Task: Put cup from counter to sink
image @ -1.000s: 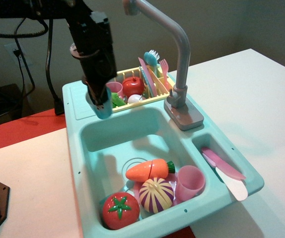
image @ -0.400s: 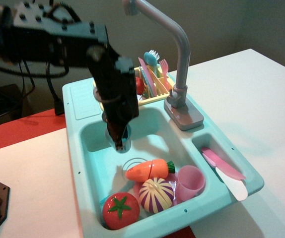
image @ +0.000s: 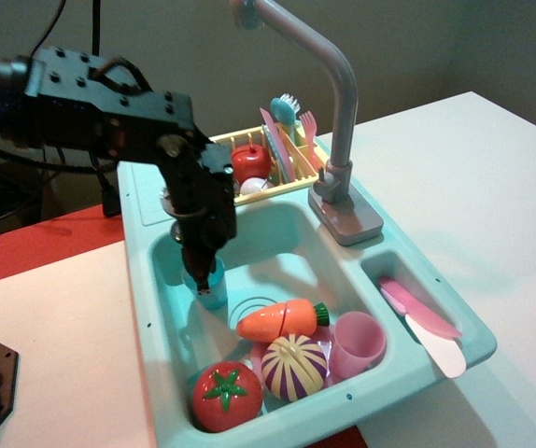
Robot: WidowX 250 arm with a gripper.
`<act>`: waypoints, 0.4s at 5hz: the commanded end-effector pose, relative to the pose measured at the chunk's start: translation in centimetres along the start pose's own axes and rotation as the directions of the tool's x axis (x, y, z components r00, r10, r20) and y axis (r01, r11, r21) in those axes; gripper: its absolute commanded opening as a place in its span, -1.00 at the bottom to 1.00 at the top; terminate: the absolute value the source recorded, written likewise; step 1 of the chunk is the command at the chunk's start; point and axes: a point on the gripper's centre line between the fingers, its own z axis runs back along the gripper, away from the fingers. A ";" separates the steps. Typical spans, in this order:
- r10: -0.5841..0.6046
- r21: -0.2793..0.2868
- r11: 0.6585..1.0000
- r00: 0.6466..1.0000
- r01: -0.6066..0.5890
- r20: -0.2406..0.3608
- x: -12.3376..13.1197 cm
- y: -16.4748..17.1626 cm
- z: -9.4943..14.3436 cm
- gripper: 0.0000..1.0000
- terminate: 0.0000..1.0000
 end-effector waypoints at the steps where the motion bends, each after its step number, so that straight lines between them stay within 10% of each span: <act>1: 0.052 0.002 0.999 0.996 -0.052 0.077 -0.8 1.6 3.9 1.00 -1.00; 2: 0.072 0.021 0.997 0.992 -0.075 0.101 -2.0 4.0 7.7 1.00 -1.00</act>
